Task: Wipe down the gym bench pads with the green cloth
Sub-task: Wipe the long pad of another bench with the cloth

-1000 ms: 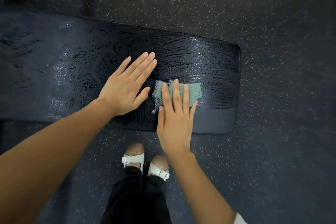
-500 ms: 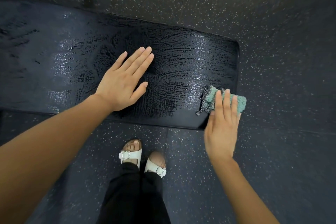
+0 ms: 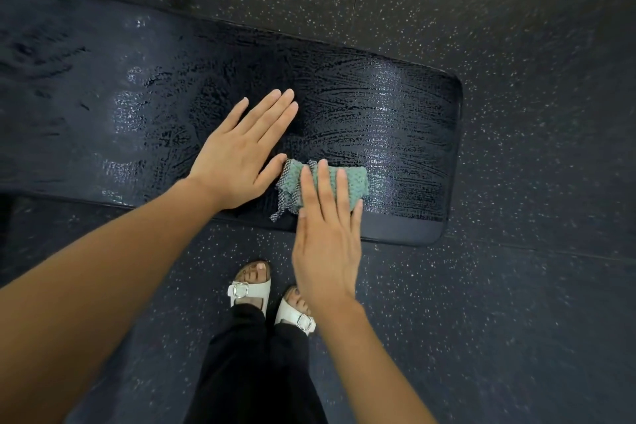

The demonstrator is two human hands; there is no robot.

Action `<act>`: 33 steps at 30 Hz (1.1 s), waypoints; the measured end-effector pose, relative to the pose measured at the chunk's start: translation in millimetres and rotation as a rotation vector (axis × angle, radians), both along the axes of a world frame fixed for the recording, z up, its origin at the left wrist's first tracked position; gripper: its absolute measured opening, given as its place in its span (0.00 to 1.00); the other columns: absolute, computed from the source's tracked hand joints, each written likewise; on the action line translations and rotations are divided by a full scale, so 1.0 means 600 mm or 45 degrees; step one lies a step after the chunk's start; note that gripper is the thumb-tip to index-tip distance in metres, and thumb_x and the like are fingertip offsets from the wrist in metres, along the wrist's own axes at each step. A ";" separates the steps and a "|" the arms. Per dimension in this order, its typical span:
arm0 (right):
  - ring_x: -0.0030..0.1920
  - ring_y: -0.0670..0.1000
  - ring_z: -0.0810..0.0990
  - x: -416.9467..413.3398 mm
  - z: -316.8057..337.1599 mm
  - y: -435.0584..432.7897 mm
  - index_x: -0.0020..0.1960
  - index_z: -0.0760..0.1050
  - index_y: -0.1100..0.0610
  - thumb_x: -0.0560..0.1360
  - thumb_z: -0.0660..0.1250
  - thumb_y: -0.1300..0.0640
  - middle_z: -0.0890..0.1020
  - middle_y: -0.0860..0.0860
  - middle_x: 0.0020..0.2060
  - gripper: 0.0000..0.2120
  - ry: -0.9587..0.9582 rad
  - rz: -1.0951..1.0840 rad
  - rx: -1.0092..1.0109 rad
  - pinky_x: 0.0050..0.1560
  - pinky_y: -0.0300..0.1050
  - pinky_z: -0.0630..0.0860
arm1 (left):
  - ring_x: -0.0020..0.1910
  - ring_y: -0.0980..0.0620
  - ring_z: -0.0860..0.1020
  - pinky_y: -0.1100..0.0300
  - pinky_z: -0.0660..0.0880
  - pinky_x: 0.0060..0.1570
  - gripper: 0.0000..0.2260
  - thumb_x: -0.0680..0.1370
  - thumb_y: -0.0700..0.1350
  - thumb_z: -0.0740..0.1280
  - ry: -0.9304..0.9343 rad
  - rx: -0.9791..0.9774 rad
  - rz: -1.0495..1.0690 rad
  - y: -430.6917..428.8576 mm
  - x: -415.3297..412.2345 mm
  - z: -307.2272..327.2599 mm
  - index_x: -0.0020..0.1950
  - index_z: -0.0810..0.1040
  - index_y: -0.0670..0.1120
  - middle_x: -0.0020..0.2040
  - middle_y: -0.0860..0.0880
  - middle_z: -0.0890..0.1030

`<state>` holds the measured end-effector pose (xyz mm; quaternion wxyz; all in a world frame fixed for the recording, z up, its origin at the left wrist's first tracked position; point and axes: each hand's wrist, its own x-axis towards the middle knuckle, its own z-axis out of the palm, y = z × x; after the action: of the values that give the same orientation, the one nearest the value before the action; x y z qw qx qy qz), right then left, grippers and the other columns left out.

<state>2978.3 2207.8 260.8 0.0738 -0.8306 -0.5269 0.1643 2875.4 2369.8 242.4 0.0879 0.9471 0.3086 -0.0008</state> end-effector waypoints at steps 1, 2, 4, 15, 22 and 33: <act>0.79 0.50 0.45 0.013 0.000 -0.009 0.80 0.48 0.47 0.81 0.44 0.53 0.50 0.46 0.79 0.27 -0.005 0.007 -0.008 0.75 0.56 0.42 | 0.81 0.49 0.49 0.47 0.49 0.78 0.29 0.83 0.54 0.48 -0.003 -0.004 -0.001 -0.001 -0.001 0.000 0.81 0.51 0.43 0.82 0.46 0.51; 0.79 0.49 0.43 0.028 -0.001 -0.018 0.80 0.46 0.46 0.81 0.44 0.53 0.49 0.45 0.79 0.27 0.000 -0.004 -0.017 0.75 0.56 0.42 | 0.81 0.49 0.49 0.48 0.48 0.78 0.29 0.83 0.54 0.48 -0.006 -0.005 -0.001 -0.002 -0.003 0.000 0.81 0.51 0.43 0.82 0.46 0.51; 0.78 0.46 0.39 0.059 -0.003 -0.040 0.80 0.44 0.45 0.81 0.43 0.53 0.46 0.43 0.79 0.27 0.020 -0.056 -0.029 0.76 0.55 0.40 | 0.81 0.50 0.49 0.48 0.48 0.78 0.29 0.83 0.54 0.47 -0.009 -0.007 0.000 -0.004 -0.005 0.000 0.82 0.50 0.43 0.82 0.47 0.51; 0.79 0.49 0.42 0.113 -0.014 -0.083 0.80 0.49 0.48 0.82 0.42 0.51 0.48 0.45 0.79 0.26 0.018 -0.483 0.096 0.77 0.59 0.44 | 0.81 0.49 0.49 0.48 0.47 0.79 0.29 0.83 0.54 0.47 -0.029 -0.003 0.007 -0.009 -0.007 -0.001 0.81 0.51 0.43 0.82 0.47 0.51; 0.79 0.53 0.47 0.010 -0.021 -0.043 0.79 0.52 0.50 0.81 0.47 0.53 0.53 0.49 0.79 0.26 -0.038 -0.387 0.138 0.76 0.60 0.41 | 0.81 0.49 0.49 0.48 0.47 0.79 0.29 0.83 0.54 0.47 -0.037 -0.019 0.002 -0.007 -0.006 -0.001 0.81 0.51 0.43 0.82 0.47 0.51; 0.79 0.50 0.47 -0.036 -0.008 -0.044 0.79 0.51 0.48 0.80 0.48 0.54 0.53 0.46 0.79 0.28 -0.008 -0.047 0.023 0.75 0.58 0.45 | 0.81 0.50 0.49 0.48 0.48 0.78 0.28 0.83 0.53 0.47 -0.040 -0.050 -0.005 -0.006 -0.008 0.003 0.81 0.51 0.43 0.82 0.47 0.51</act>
<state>2956.8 2181.5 256.1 0.0826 -0.8400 -0.5132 0.1555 2870.8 2366.0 244.0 0.1113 0.9457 0.3054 0.0077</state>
